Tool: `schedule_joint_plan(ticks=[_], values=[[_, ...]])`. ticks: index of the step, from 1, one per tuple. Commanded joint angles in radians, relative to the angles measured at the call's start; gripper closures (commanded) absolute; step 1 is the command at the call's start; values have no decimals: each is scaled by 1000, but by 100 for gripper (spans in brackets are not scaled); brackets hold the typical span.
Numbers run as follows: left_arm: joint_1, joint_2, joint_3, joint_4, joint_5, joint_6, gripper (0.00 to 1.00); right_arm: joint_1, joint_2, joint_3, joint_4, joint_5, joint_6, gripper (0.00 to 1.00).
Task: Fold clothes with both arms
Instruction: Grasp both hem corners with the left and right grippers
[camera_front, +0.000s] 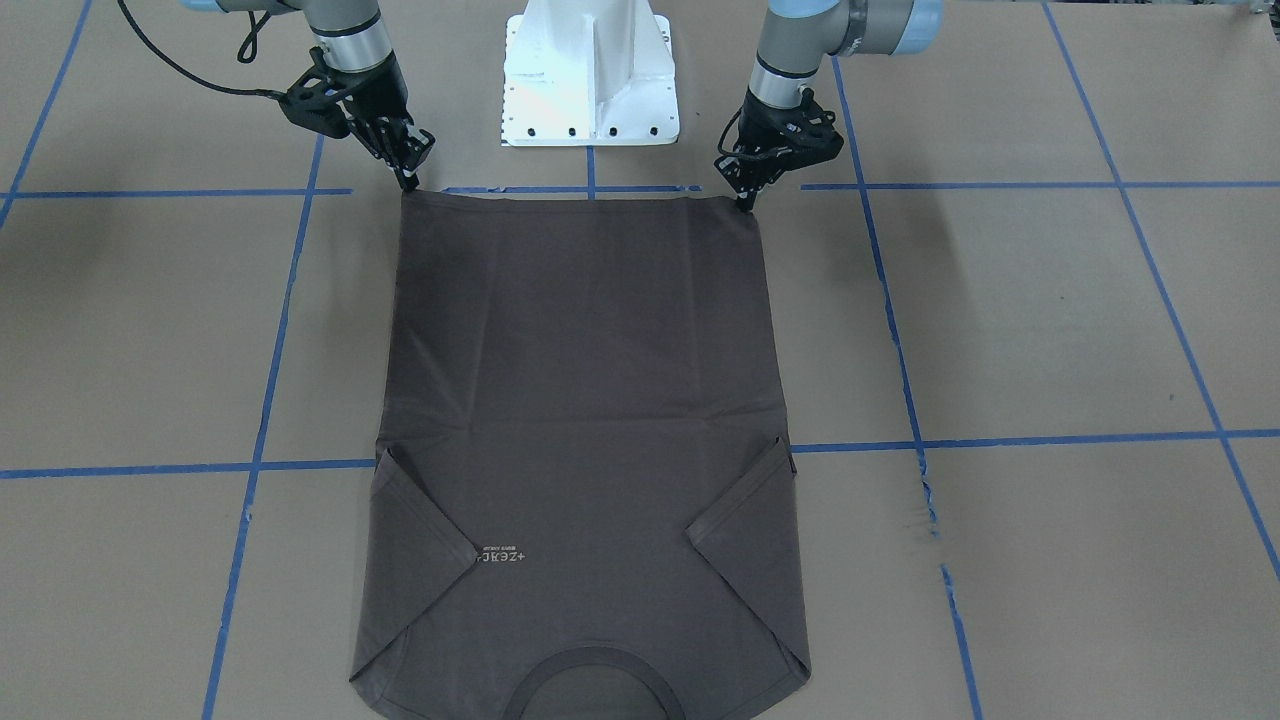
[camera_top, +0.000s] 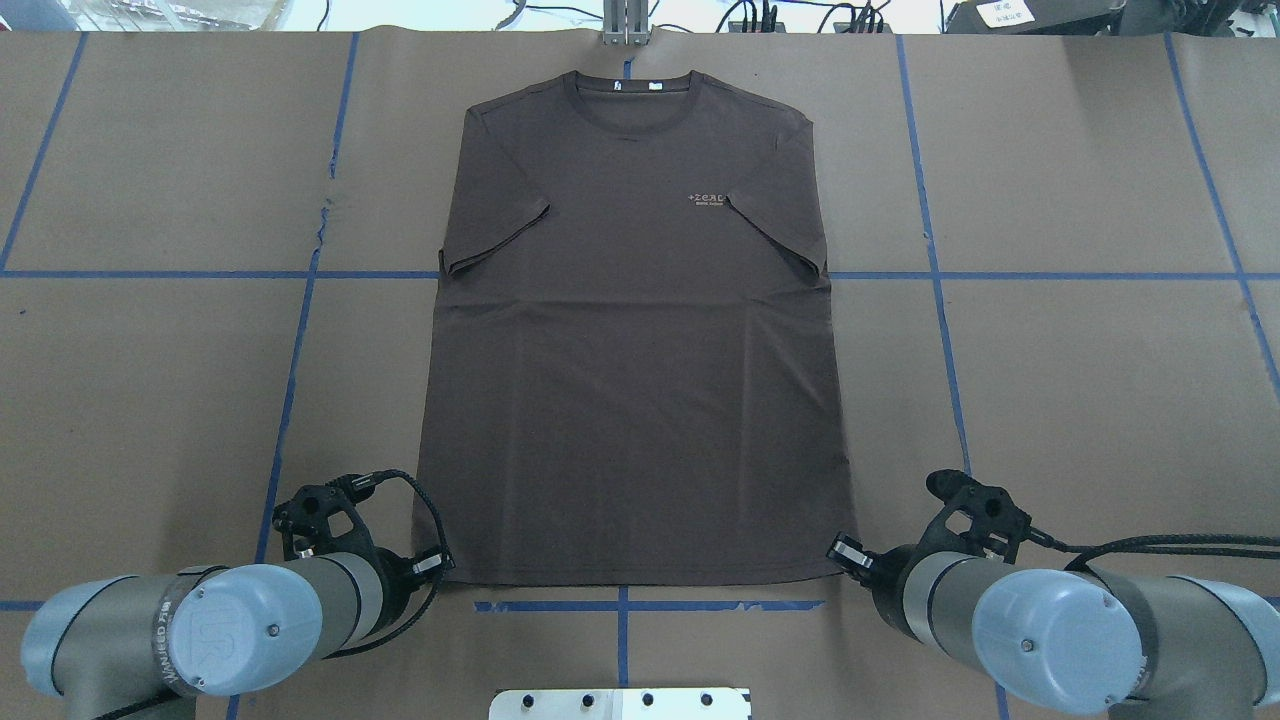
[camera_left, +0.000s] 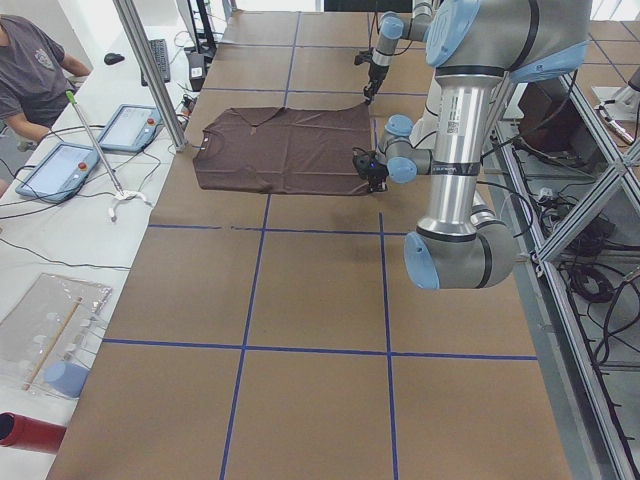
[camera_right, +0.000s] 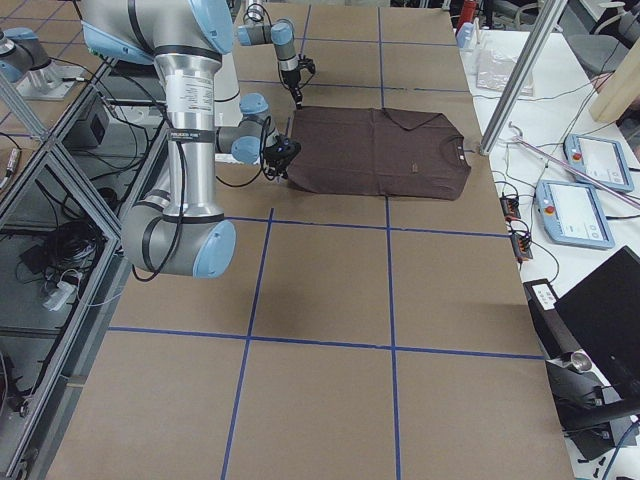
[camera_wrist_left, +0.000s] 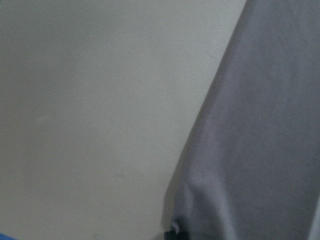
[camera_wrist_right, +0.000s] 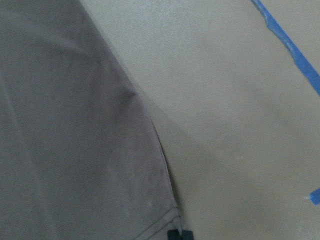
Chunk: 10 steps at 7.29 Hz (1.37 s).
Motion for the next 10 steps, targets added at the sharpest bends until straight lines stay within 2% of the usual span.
schedule_joint_plan(ticks=[1, 3, 5, 6, 7, 8, 9, 10], values=[[-8, -5, -82, 44, -5, 37, 100, 1, -1, 2, 0, 0, 0, 100], [-8, 1, -106, 47, -6, 37, 100, 0, -12, 28, 0, 5, 0, 100], [24, 29, -190, 53, -2, -53, 100, -92, -143, 196, 2, 22, 9, 100], [78, 35, -278, 114, -2, -98, 100, -130, -176, 265, 0, 31, 56, 100], [80, 35, -381, 189, -18, -106, 100, -134, -187, 312, -2, 39, 67, 100], [68, 24, -421, 263, -43, -120, 100, -87, -184, 323, -2, 40, 66, 100], [54, 10, -393, 277, -46, -97, 100, -12, -179, 314, -2, 43, 51, 100], [-75, -102, -320, 280, -51, 8, 100, 80, -156, 280, -2, 78, -42, 100]])
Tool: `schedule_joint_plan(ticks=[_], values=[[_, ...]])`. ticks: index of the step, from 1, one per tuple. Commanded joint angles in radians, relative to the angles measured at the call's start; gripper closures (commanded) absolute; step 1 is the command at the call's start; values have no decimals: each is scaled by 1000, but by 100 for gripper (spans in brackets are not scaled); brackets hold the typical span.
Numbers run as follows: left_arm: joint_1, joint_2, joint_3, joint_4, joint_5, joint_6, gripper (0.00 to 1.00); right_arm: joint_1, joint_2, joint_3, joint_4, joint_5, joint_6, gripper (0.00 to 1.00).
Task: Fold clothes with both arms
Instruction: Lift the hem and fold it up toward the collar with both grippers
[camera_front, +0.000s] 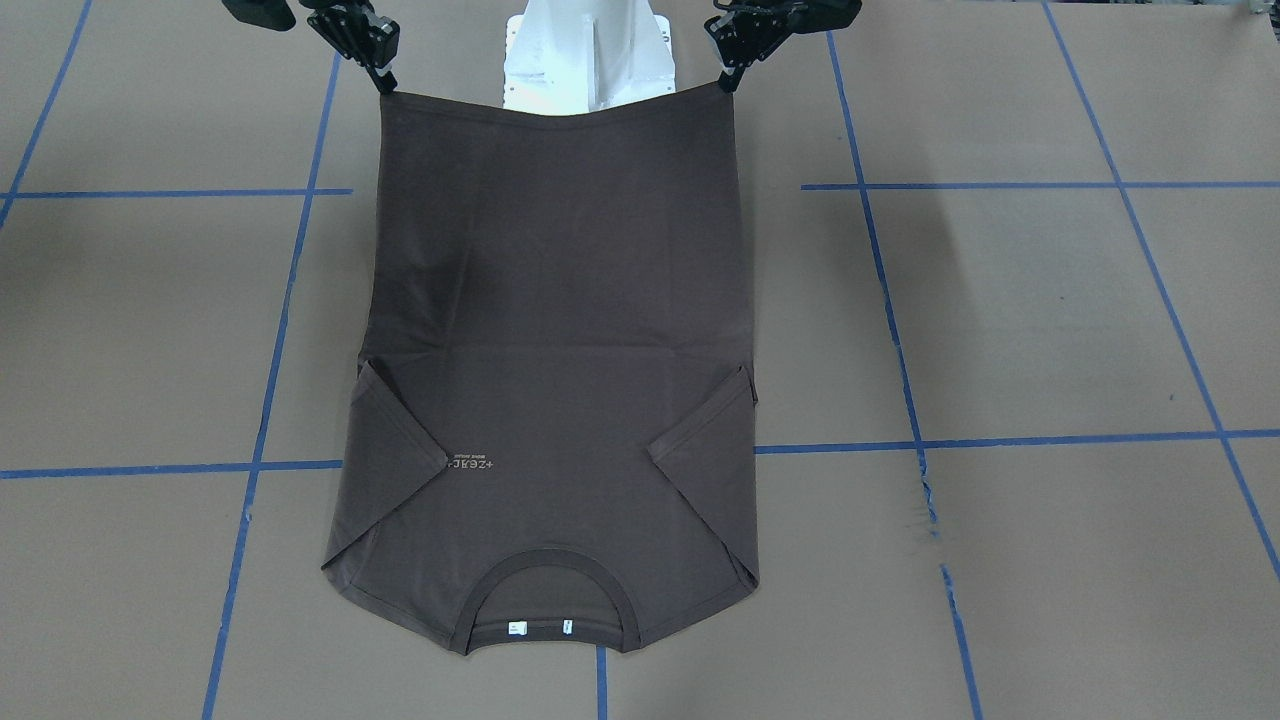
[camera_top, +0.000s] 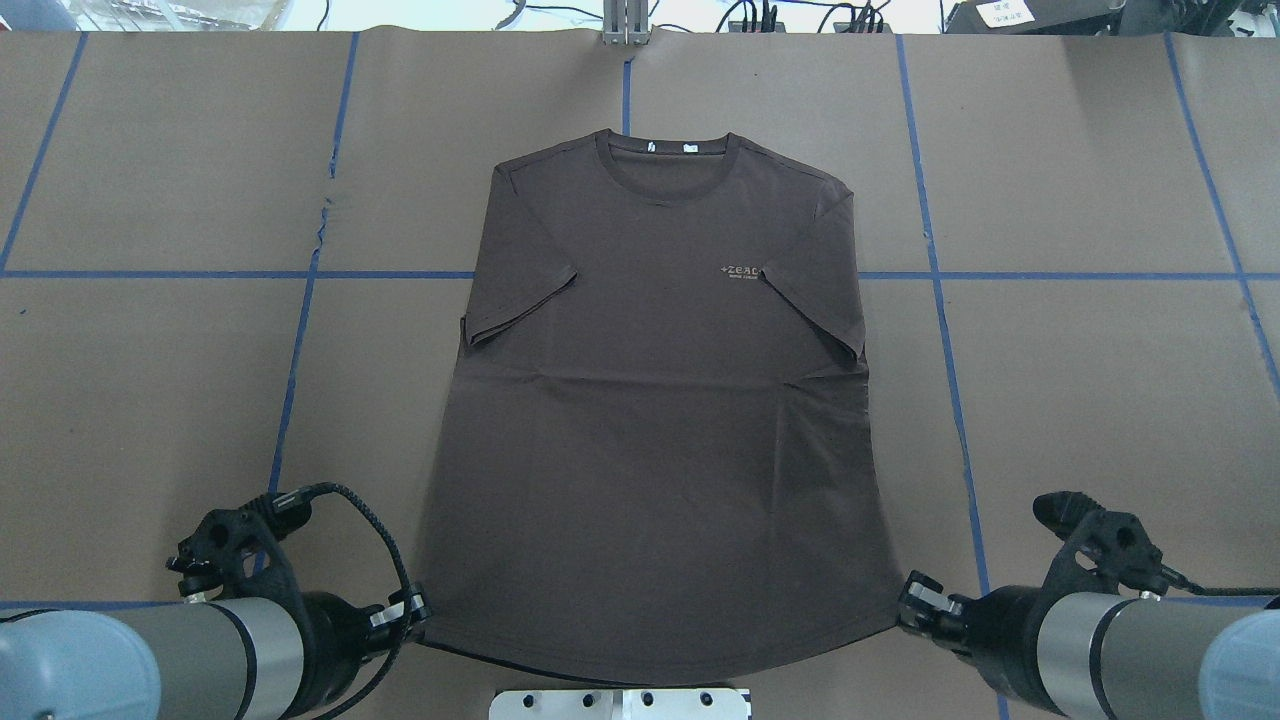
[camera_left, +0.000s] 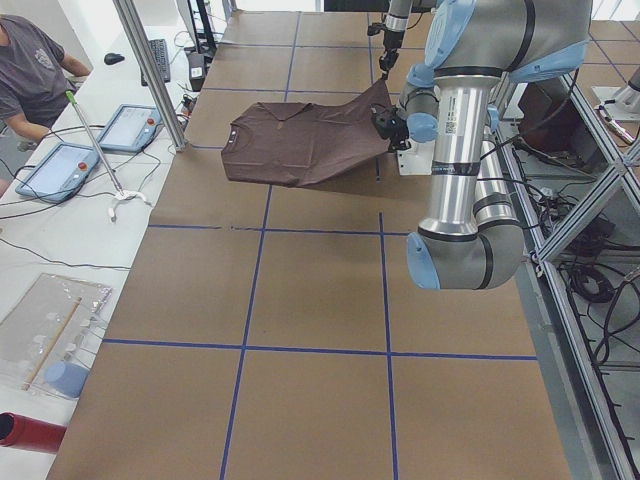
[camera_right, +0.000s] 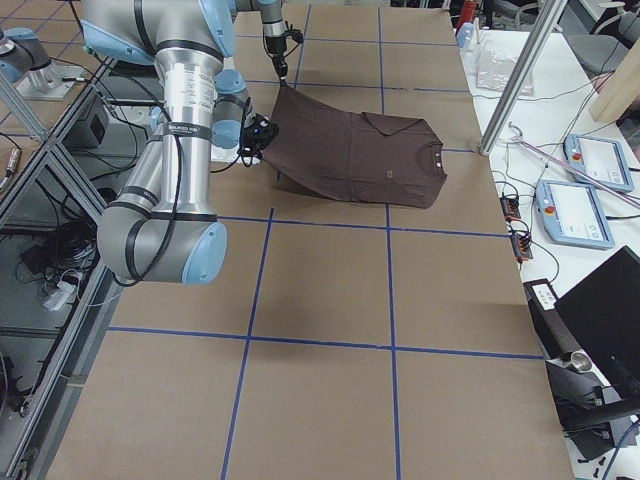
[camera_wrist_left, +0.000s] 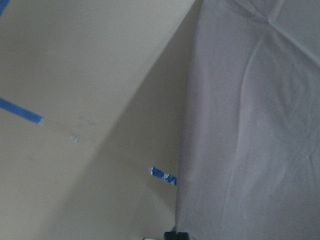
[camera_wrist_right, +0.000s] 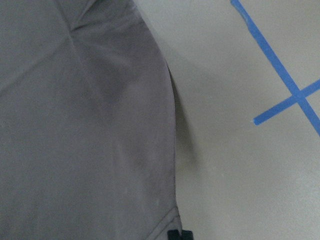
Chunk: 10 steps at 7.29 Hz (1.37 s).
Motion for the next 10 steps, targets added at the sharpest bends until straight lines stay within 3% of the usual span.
schedule_joint_plan(ticks=[1, 2, 3, 6, 8, 10], values=[[-200, -196, 201, 20, -11, 155, 100, 255, 105, -105, -2, 130, -176, 100], [-294, -270, 336, 0, -10, 219, 100, 411, 202, -234, -2, 238, -232, 100], [-402, -321, 460, -61, -10, 326, 100, 513, 336, -402, -3, 276, -352, 100], [-553, -455, 894, -400, -10, 385, 100, 682, 668, -895, 3, 278, -569, 100], [-616, -535, 1054, -468, -10, 458, 100, 725, 776, -1084, 8, 279, -629, 100], [-620, -625, 1217, -544, -8, 464, 100, 726, 827, -1178, 14, 279, -637, 100]])
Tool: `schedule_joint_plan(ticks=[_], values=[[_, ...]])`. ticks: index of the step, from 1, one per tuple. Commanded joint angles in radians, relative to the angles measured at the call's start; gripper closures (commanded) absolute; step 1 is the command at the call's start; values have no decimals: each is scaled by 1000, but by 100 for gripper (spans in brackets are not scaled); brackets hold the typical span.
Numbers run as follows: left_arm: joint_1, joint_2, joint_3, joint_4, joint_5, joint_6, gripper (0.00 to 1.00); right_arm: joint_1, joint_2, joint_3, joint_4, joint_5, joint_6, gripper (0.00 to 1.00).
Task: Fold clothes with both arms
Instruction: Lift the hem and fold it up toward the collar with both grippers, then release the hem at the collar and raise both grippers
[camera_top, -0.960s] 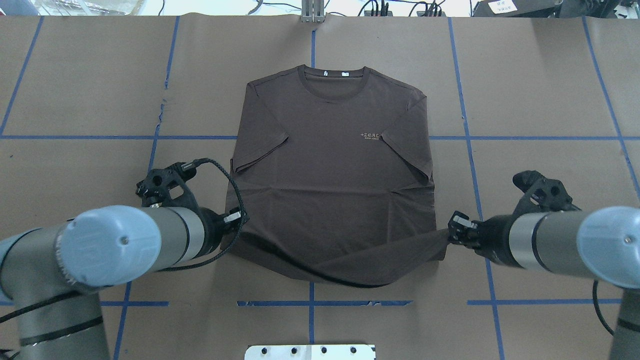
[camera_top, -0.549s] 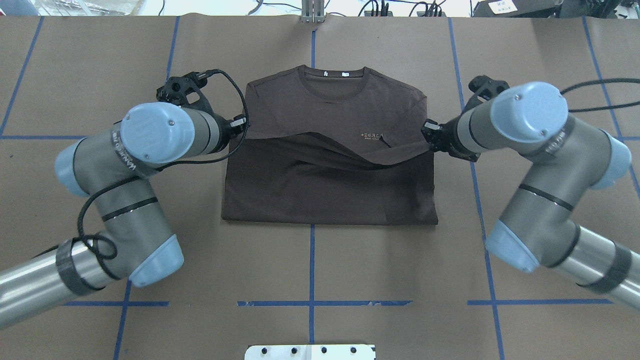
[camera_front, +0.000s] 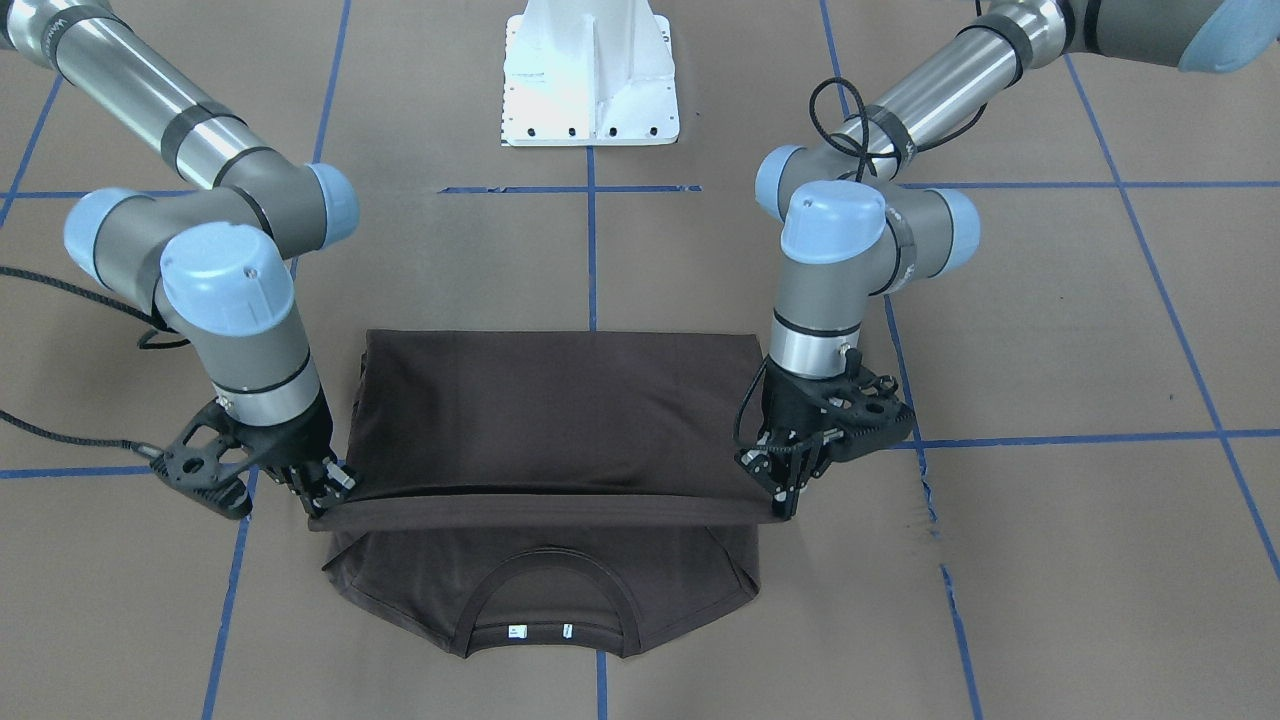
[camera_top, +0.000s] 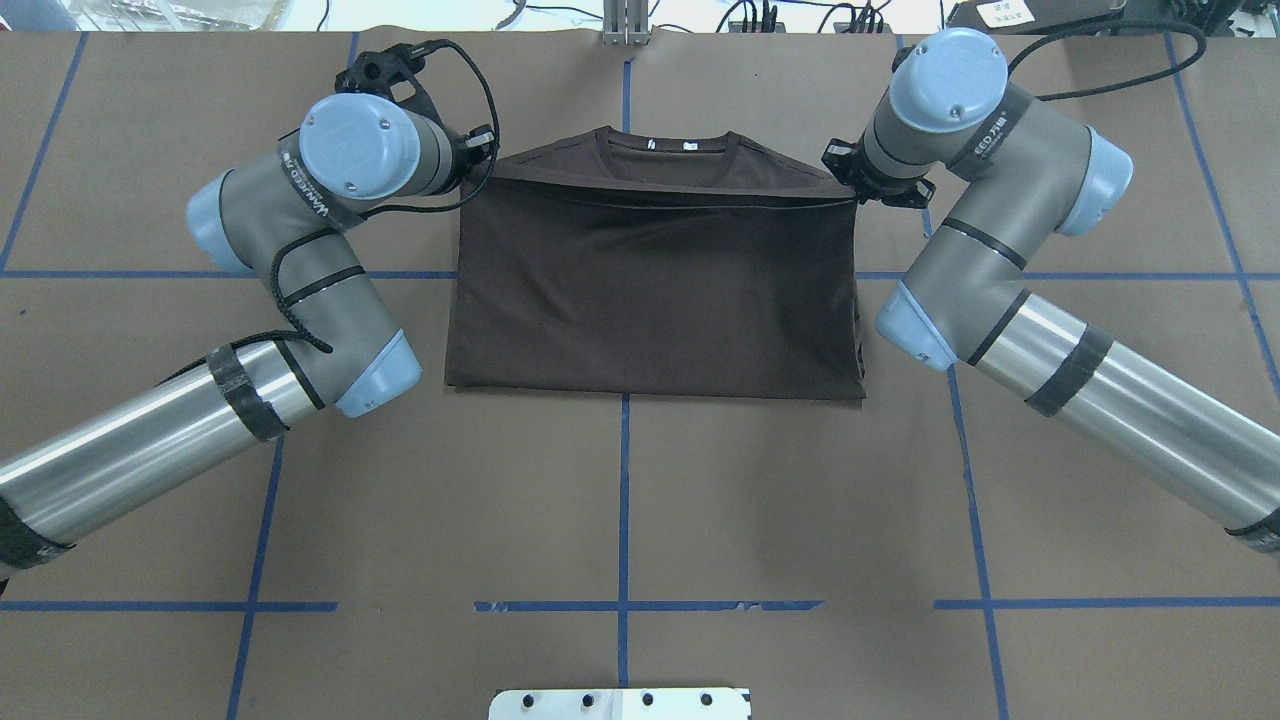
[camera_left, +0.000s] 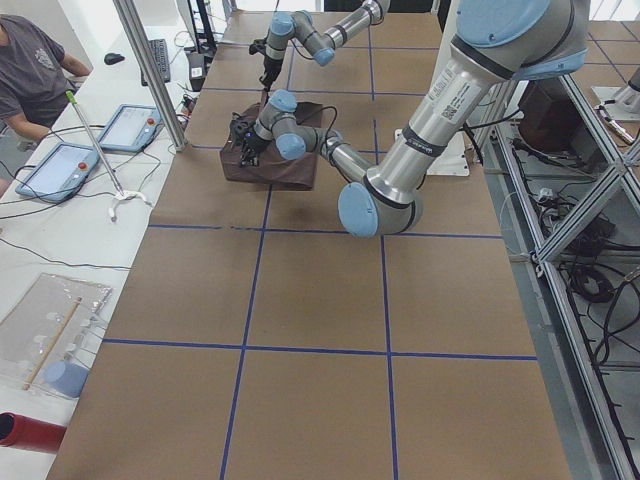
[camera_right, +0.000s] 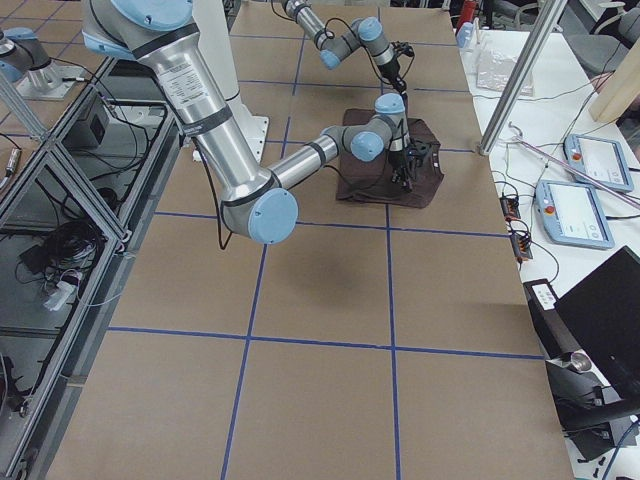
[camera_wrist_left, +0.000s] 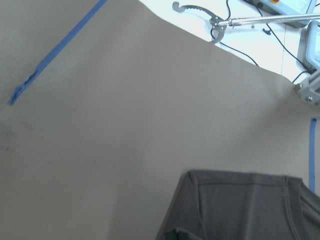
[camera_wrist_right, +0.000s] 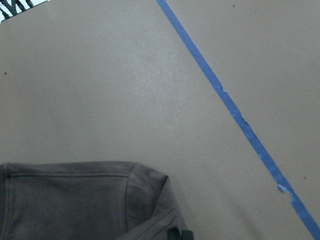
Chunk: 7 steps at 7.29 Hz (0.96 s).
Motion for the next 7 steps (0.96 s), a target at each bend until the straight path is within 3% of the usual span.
schedule_joint_plan(ticks=[1, 2, 4, 5, 6, 7], values=[[-5, -61, 155, -105, 1, 10, 100, 4, 35, -62, 2, -3, -11, 100], [-3, -62, 178, -129, -1, 10, 90, 4, 41, -60, 2, -6, -7, 100], [-3, -62, 175, -193, -2, 7, 72, 1, 46, -47, 5, 0, -4, 82], [-6, -56, 148, -225, -9, 7, 68, 6, 21, 25, 4, 12, 3, 67], [-9, -44, 99, -235, -44, 6, 67, 4, -73, 162, 2, 84, 7, 63], [-9, 14, 4, -233, -74, 4, 67, -13, -170, 285, 4, 122, 30, 49]])
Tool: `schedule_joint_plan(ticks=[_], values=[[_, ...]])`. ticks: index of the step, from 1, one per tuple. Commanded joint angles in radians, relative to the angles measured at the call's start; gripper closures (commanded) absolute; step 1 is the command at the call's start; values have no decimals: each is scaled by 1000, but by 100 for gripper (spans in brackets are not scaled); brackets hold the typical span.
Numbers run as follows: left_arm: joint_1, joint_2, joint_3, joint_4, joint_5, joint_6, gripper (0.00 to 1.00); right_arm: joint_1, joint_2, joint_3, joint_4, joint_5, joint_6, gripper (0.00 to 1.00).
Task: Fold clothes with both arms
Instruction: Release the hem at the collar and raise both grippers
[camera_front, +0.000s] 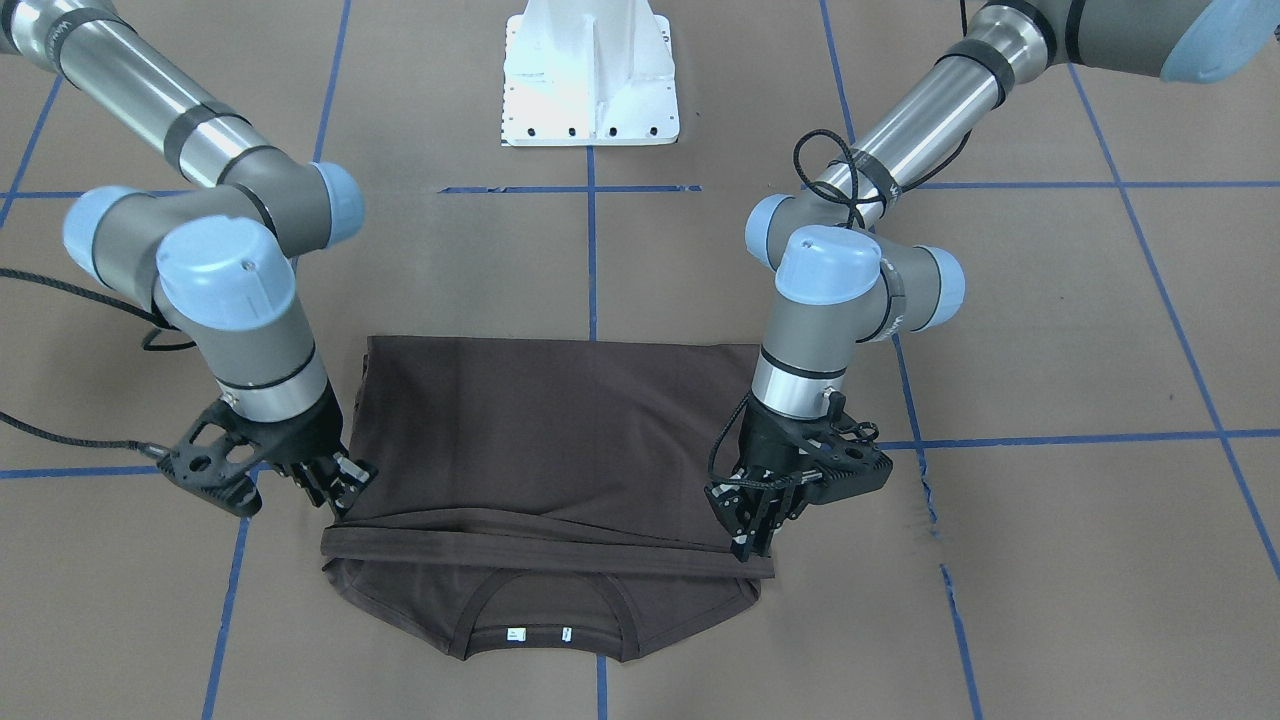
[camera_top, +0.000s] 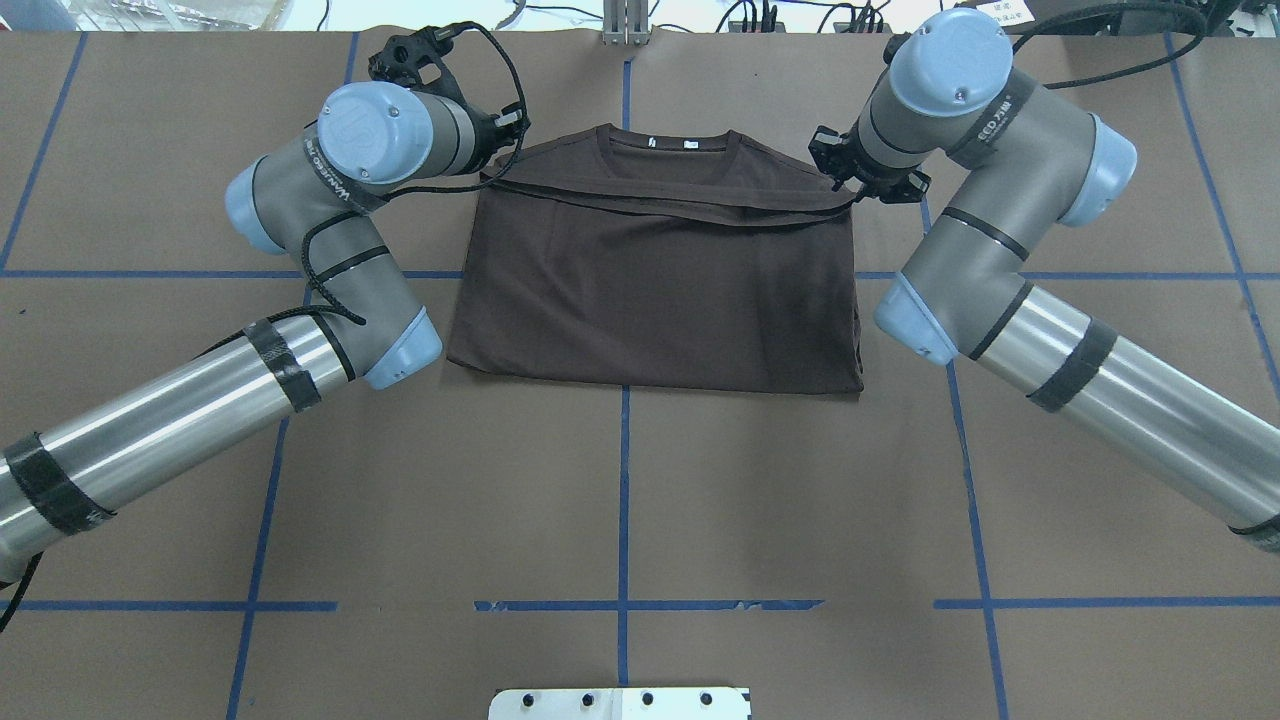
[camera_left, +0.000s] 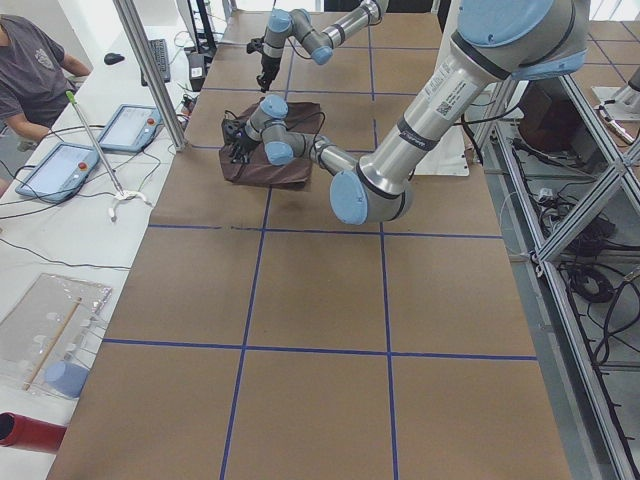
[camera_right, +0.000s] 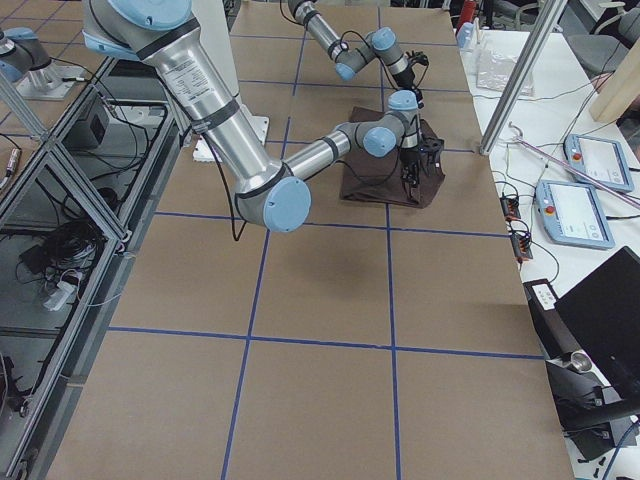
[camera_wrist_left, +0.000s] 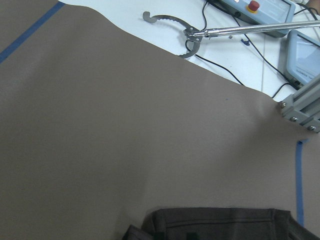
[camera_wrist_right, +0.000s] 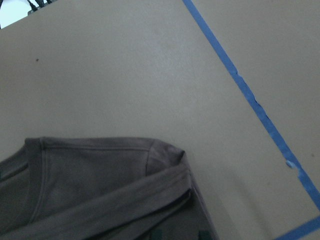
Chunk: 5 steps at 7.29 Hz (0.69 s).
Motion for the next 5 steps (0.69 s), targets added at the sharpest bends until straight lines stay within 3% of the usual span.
schedule_joint_plan(ticks=[1, 3, 5], values=[[0, 97, -149, -10, -43, -2, 67, -70, -151, 187, 2, 40, 149, 42], [5, 107, -153, -10, -43, -3, 67, -182, -177, 184, 4, -24, 283, 36], [8, 104, -153, -8, -42, -5, 66, -221, -188, 190, 4, -51, 374, 32]])
